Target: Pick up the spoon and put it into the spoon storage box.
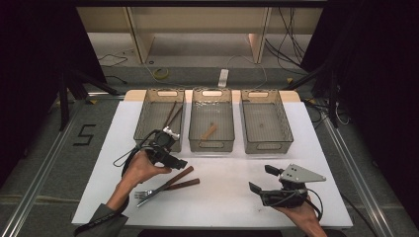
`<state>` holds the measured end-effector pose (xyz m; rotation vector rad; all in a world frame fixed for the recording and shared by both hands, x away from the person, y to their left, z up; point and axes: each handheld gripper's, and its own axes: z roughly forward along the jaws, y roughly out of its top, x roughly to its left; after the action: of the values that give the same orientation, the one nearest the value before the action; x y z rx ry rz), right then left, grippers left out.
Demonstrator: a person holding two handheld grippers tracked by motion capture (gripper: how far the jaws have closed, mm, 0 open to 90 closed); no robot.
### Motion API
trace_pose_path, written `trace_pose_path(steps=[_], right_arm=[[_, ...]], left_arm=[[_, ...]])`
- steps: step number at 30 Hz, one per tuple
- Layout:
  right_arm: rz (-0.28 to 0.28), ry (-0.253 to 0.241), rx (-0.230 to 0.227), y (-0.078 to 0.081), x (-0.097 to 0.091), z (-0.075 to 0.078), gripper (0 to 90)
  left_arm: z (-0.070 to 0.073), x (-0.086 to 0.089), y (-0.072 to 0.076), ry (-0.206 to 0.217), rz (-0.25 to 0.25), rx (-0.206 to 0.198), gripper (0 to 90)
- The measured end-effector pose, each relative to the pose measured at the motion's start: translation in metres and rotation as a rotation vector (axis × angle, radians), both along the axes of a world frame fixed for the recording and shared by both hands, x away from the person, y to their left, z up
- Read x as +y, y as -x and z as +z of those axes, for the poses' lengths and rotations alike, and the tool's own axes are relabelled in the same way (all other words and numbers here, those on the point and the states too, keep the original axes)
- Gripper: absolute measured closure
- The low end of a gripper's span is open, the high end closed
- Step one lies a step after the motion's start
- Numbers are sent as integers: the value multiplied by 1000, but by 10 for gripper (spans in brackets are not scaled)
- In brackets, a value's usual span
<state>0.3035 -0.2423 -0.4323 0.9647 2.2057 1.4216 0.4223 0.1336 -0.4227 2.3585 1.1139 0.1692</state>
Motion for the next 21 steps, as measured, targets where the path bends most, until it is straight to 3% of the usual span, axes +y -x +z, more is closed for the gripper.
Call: trace_pose_path(steps=[5, 14, 21], right_arm=[[0, -1, -1, 0, 0, 0, 200], [-1, 1, -4, 1, 1, 1, 200], [1, 4, -4, 1, 1, 0, 200]], left_arm=[[-3, 4, 2, -15, 6, 22, 170], [-8, 11, 8, -41, 6, 11, 162], [-15, 17, 8, -66, 18, 39, 164]])
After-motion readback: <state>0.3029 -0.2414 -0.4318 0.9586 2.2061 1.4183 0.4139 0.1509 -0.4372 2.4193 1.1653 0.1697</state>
